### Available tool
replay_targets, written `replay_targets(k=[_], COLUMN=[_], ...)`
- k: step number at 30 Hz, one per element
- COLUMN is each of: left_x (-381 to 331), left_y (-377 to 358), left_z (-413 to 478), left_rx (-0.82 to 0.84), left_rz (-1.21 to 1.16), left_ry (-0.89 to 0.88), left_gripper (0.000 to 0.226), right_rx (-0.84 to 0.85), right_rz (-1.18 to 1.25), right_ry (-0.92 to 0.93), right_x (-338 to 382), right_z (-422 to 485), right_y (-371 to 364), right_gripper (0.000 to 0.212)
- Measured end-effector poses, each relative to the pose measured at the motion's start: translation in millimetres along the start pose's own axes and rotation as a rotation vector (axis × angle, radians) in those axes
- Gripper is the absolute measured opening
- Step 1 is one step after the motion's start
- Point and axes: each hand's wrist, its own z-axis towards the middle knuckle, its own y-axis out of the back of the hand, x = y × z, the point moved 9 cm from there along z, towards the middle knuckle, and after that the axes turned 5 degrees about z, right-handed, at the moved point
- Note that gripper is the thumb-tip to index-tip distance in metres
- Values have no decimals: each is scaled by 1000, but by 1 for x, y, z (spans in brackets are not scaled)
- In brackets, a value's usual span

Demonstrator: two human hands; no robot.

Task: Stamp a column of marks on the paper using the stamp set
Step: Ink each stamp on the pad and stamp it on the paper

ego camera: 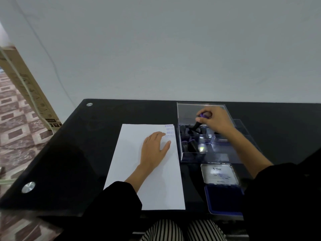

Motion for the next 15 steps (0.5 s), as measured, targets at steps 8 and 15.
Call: replay_targets(k=[8,15], left_x=[-86,-104], left_y=[-2,-39], left_z=[3,-4], left_rx=[54,218], left_rz=[-73,152], left_ry=[-288,-355], left_gripper=[58,89], right_rx=[137,240], right_rz=[-133,-216], right_ry=[-101,-81], right_x=[-22,-24], right_z=[-19,-33], right_y=[10,-7], right_gripper=[33,25])
